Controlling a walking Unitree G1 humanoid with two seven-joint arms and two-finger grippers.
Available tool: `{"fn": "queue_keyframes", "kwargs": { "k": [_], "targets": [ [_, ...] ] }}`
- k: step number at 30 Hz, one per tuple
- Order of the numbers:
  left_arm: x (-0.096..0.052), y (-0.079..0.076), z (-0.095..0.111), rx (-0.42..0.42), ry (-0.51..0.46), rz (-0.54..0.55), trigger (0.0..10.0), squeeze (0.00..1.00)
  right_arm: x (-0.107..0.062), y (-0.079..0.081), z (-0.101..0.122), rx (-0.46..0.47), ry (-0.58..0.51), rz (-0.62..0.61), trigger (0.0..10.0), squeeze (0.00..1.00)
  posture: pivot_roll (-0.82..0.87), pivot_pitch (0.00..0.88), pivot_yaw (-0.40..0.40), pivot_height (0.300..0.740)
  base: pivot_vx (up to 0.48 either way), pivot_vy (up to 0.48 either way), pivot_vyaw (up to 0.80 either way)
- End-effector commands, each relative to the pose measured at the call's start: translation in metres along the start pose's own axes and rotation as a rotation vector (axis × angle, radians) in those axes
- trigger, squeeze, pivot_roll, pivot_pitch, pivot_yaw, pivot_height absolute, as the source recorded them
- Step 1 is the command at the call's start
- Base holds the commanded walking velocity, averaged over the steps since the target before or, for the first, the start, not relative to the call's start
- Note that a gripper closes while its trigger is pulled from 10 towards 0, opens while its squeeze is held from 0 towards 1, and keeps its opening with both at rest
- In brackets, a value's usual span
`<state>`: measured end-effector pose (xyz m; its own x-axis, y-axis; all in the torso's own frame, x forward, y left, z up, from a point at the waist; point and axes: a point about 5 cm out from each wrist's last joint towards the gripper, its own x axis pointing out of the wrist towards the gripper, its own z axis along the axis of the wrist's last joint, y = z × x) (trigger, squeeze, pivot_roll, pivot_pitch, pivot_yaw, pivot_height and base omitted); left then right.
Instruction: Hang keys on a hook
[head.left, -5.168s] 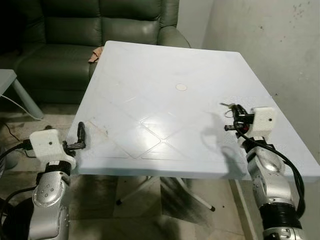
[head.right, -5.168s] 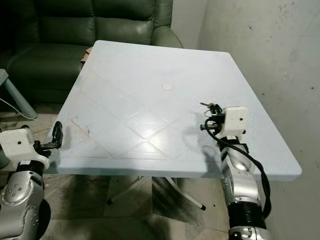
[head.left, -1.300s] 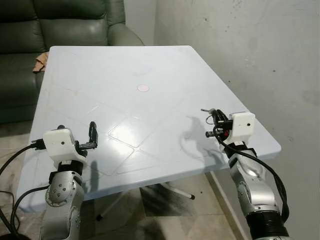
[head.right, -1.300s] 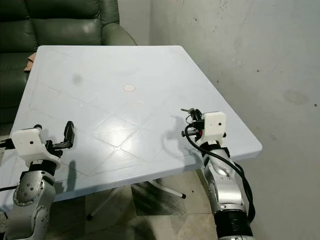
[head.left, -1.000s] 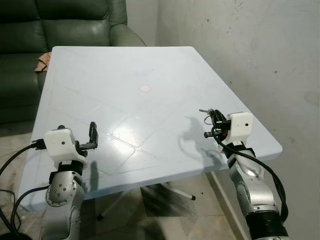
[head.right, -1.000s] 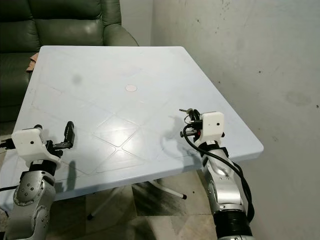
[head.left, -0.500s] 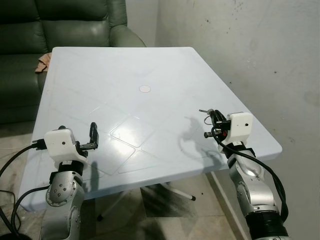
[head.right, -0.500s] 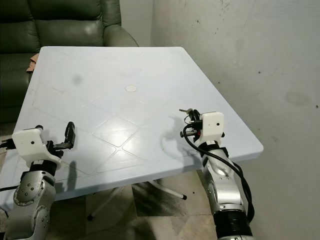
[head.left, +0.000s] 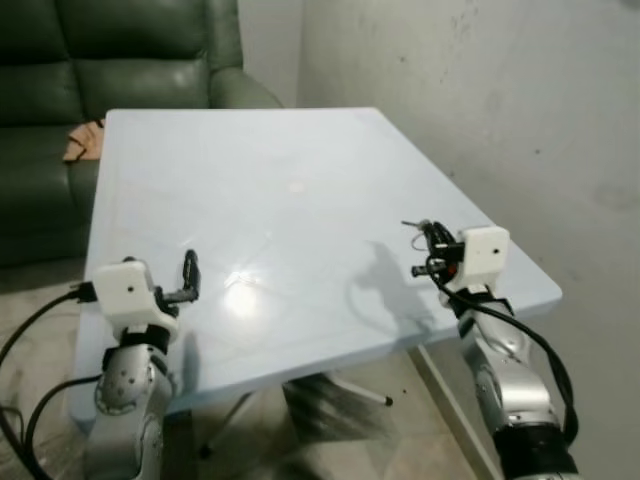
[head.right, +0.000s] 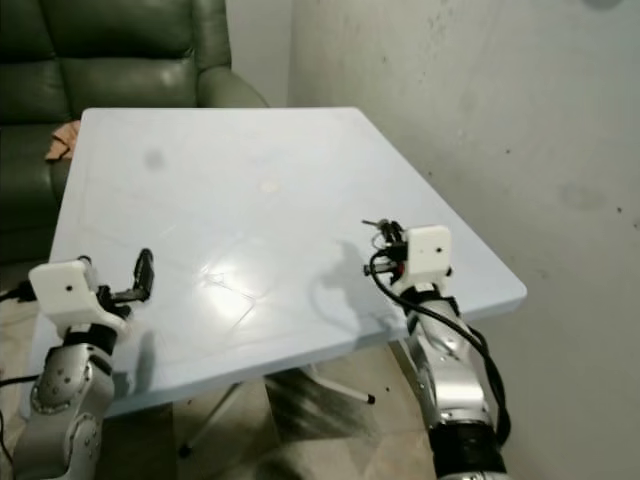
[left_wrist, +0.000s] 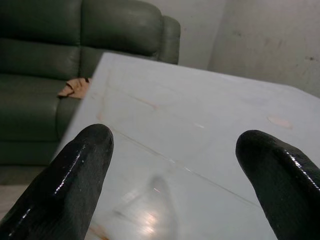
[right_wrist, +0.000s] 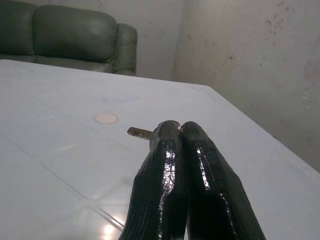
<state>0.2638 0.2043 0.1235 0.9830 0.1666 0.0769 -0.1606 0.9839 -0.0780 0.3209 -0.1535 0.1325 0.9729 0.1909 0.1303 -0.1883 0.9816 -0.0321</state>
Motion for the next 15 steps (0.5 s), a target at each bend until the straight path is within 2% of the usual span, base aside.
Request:
{"fn": "queue_keyframes", "kwargs": {
  "k": [1,15],
  "targets": [
    [0.0003,-0.0045,0.0015,-0.012,0.000,-0.007,10.0,0.00,-0.0003,-0.0067,0.0032,-0.007,-0.013,-0.012,10.0,0.00,0.03,0.035,-0.065,0.740,0.000,0.000,0.00],
    [-0.0011,-0.0038,0.0020,-0.004,0.008,0.001,10.0,0.00,-0.0025,-0.0062,0.0043,-0.005,-0.023,-0.005,10.0,0.00,0.03,0.041,-0.068,0.740,0.000,0.000,0.00]
  ]
}}
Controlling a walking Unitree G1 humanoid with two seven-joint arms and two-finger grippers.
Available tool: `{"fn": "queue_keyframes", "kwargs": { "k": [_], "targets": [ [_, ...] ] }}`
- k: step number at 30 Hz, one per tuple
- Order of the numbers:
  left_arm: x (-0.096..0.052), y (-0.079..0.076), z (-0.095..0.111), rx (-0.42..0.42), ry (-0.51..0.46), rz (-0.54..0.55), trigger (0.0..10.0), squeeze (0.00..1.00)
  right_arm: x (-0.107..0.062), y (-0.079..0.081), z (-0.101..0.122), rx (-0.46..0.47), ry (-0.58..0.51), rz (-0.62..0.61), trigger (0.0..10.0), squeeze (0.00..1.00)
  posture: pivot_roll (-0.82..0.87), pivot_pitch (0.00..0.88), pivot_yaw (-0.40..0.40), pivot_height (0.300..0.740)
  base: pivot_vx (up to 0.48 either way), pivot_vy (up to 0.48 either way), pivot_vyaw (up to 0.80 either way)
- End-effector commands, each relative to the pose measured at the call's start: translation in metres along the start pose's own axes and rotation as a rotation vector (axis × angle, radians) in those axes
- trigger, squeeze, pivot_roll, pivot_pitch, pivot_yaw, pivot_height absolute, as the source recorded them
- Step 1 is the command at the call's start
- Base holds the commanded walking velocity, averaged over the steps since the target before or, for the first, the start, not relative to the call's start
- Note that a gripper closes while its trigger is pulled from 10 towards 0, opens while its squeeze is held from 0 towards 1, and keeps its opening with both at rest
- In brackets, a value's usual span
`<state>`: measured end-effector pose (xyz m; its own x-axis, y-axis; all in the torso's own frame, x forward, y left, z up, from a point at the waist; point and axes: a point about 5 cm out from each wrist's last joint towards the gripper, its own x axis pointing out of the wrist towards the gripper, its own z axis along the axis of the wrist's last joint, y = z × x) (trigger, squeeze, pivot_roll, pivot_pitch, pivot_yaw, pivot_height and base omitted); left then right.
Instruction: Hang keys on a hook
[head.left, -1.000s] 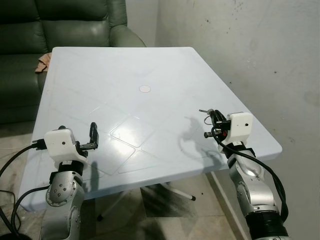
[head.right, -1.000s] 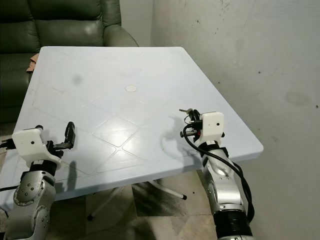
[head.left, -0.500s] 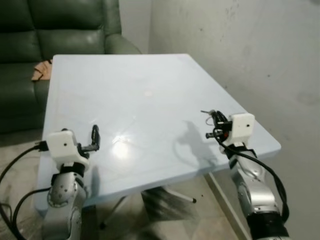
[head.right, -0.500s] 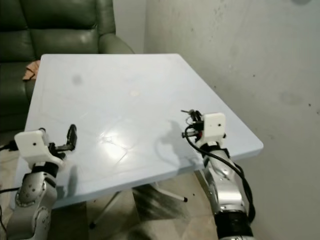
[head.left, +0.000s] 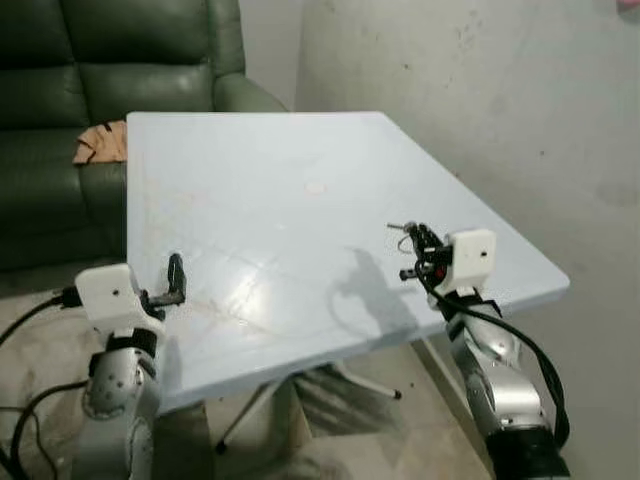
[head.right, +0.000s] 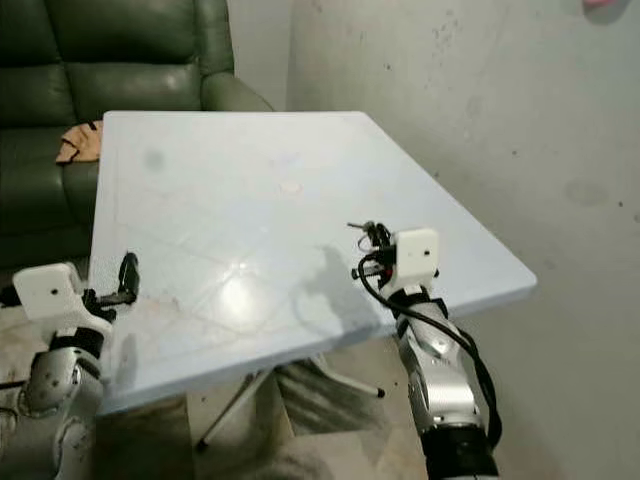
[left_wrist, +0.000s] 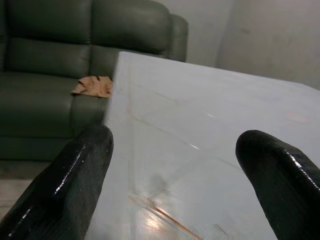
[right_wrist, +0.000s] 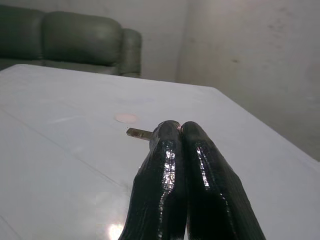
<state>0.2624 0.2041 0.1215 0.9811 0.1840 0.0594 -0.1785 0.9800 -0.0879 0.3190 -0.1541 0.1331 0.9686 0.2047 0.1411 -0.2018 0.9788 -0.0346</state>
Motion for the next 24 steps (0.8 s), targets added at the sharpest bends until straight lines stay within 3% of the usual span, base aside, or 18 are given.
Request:
{"fn": "queue_keyframes", "kwargs": {
  "k": [1,24],
  "targets": [
    [0.0003,-0.0041,0.0039,0.005,-0.008,-0.018,10.0,0.00,-0.0007,-0.0060,0.0034,-0.005,-0.011,-0.019,10.0,0.00,0.03,0.041,-0.068,0.740,0.000,0.000,0.00],
    [0.0019,-0.0036,0.0011,-0.057,0.022,0.003,10.0,0.00,-0.0021,-0.0073,0.0033,-0.002,-0.010,-0.022,10.0,0.00,0.02,0.047,-0.069,0.740,0.000,0.000,0.00]
  ]
}}
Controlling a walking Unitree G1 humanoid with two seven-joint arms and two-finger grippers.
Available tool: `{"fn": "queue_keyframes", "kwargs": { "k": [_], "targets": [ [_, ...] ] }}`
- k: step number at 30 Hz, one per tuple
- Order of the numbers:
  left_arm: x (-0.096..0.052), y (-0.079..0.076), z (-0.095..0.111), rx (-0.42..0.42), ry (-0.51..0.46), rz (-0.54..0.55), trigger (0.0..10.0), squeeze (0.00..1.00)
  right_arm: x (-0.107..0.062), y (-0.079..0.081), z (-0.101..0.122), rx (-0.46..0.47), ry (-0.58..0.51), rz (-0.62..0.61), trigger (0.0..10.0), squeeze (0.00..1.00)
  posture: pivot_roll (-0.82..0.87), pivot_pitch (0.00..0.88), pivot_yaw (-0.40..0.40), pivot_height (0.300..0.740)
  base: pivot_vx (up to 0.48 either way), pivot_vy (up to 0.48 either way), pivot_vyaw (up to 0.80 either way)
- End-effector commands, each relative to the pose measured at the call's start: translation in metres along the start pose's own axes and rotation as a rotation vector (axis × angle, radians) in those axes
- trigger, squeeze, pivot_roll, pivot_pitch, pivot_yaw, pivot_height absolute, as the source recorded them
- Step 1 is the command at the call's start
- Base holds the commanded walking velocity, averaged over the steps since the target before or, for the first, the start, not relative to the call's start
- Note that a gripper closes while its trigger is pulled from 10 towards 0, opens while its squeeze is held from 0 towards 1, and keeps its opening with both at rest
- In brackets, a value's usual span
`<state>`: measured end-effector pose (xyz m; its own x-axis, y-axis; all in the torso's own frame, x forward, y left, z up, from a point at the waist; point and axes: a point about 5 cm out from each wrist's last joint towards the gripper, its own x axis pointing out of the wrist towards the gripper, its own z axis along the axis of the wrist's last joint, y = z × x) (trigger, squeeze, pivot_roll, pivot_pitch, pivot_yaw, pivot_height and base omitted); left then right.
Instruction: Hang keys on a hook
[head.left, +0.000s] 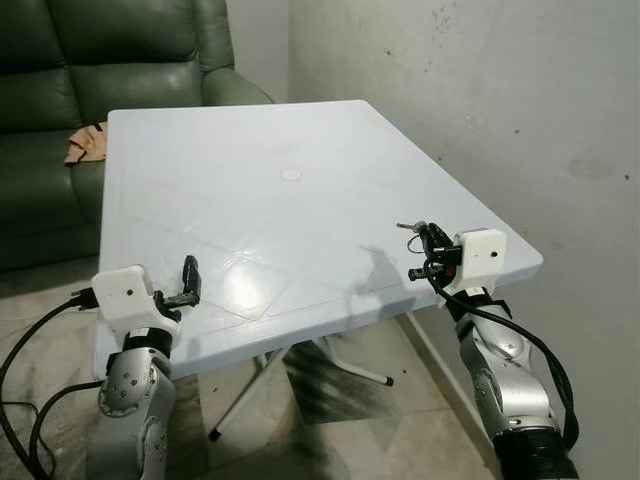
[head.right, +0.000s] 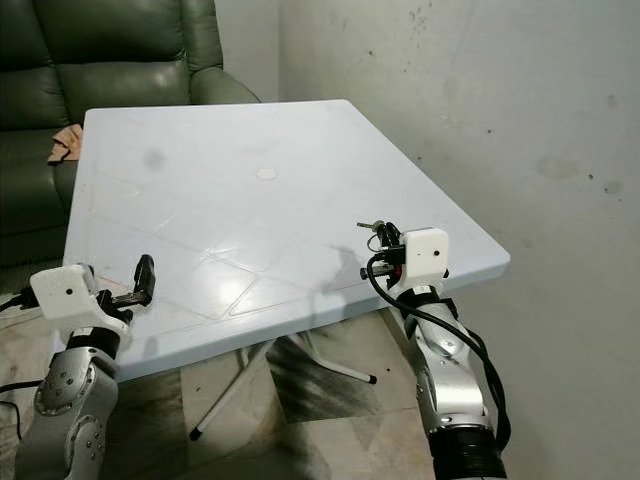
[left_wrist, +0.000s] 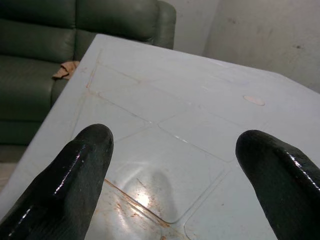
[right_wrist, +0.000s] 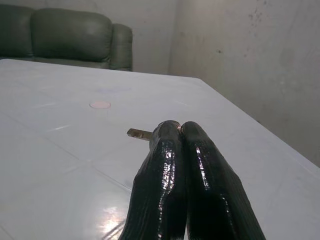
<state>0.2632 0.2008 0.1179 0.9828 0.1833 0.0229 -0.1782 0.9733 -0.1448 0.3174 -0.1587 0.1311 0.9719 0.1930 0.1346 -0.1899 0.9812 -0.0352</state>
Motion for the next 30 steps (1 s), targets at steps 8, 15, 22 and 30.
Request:
{"fn": "queue_keyframes", "kwargs": {
  "k": [8,15,22,30],
  "targets": [
    [0.0031,-0.0014,0.0053,0.005,-0.011,0.000,10.0,0.00,0.0012,-0.0038,0.0060,0.004,-0.021,-0.016,10.0,0.00,0.02,0.054,-0.067,0.740,0.232,0.000,0.00],
    [0.0042,-0.0026,0.0050,0.008,-0.008,0.003,10.0,0.00,0.0016,-0.0047,0.0064,0.003,-0.022,-0.023,10.0,0.00,0.02,0.056,-0.066,0.740,0.037,0.000,0.00],
    [0.0047,-0.0032,0.0052,0.005,-0.008,0.002,10.0,0.00,0.0022,-0.0064,0.0038,0.008,0.006,-0.034,10.0,0.00,0.02,0.056,-0.066,0.740,0.000,0.000,-0.08],
    [0.0045,-0.0041,0.0057,0.004,-0.012,-0.001,10.0,0.00,0.0030,-0.0067,0.0028,0.012,0.020,-0.039,10.0,0.00,0.02,0.057,-0.065,0.740,0.000,0.000,-0.70]
  ]
}}
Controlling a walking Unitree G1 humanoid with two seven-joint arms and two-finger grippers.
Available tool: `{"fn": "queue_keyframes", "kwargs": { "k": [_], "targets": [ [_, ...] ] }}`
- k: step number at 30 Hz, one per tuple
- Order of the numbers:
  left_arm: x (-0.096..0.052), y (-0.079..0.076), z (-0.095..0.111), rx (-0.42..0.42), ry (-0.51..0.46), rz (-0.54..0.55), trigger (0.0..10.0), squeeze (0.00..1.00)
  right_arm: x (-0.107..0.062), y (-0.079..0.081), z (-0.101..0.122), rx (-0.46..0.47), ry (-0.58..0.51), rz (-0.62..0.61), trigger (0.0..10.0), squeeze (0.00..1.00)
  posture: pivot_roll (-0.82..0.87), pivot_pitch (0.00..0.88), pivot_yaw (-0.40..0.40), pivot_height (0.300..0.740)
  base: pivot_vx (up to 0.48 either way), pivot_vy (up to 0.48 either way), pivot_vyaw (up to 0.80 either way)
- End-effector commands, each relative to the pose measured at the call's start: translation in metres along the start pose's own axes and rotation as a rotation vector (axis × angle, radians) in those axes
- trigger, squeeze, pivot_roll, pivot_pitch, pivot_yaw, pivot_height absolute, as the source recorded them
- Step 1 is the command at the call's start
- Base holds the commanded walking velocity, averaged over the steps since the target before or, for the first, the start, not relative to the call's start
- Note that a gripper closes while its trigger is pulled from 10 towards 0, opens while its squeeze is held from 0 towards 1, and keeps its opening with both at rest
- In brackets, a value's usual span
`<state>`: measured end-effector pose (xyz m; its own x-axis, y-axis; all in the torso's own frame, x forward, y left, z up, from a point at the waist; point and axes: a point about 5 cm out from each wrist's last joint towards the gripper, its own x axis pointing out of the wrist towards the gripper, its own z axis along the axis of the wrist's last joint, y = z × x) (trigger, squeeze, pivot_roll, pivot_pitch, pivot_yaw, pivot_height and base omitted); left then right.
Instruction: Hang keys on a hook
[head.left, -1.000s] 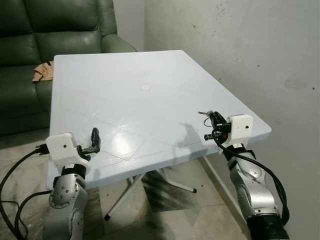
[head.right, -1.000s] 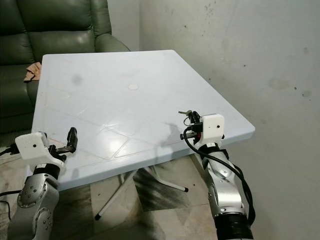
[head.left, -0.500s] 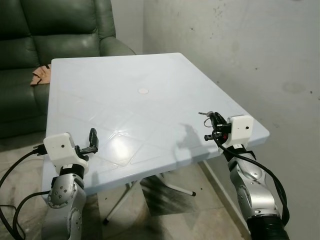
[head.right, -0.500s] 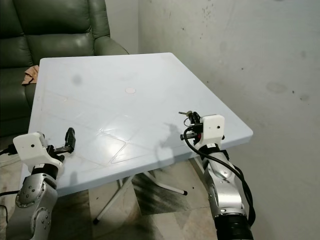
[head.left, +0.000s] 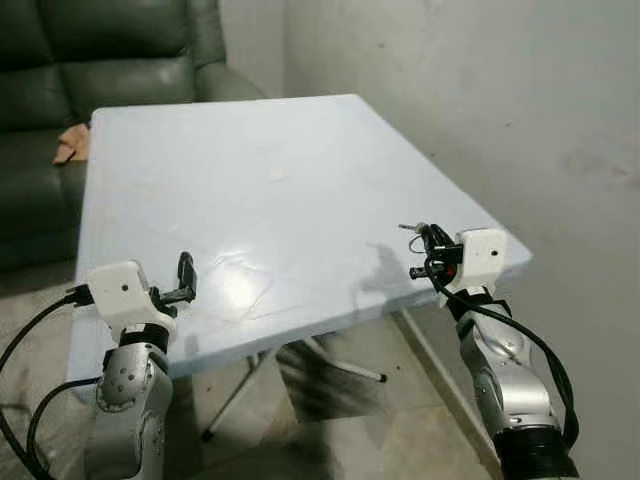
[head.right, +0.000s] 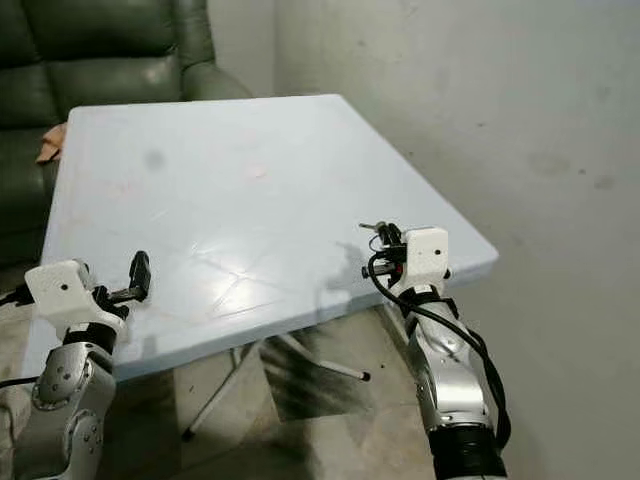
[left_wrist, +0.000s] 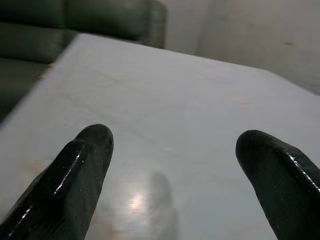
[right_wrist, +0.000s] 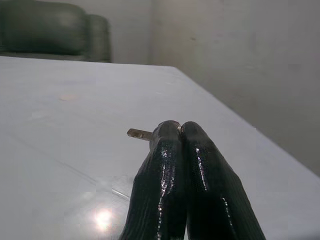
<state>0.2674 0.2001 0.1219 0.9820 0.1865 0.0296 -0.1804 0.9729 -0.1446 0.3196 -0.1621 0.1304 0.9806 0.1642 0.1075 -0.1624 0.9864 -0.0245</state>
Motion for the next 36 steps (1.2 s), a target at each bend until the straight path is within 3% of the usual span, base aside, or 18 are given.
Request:
{"fn": "queue_keyframes", "kwargs": {
  "k": [1,10,13,21,36],
  "targets": [
    [0.0003,-0.0022,0.0022,0.005,-0.006,-0.004,10.0,0.00,0.0016,-0.0029,0.0039,0.005,-0.009,-0.009,10.0,0.00,0.02,0.057,-0.065,0.740,0.000,0.000,-0.79],
    [-0.0008,-0.0011,0.0000,-0.013,0.009,0.004,10.0,0.00,0.0010,-0.0028,0.0033,0.006,0.002,-0.010,10.0,0.00,0.02,0.060,-0.067,0.740,0.000,0.378,-0.79],
    [-0.0010,-0.0011,0.0009,0.016,0.002,0.004,10.0,0.00,0.0010,-0.0027,0.0032,0.005,0.002,-0.009,10.0,0.00,0.02,0.059,-0.068,0.740,0.000,0.000,-0.79],
    [-0.0013,-0.0028,0.0015,-0.018,0.002,0.004,10.0,0.00,0.0009,-0.0023,0.0031,0.003,0.006,-0.005,10.0,0.00,0.02,0.055,-0.072,0.740,0.000,0.000,-0.79],
    [-0.0008,-0.0028,-0.0006,0.006,0.023,0.012,10.0,0.00,0.0015,-0.0015,0.0036,-0.001,0.008,0.005,10.0,0.00,0.02,0.046,-0.075,0.740,0.000,0.000,-0.79]
  ]
}}
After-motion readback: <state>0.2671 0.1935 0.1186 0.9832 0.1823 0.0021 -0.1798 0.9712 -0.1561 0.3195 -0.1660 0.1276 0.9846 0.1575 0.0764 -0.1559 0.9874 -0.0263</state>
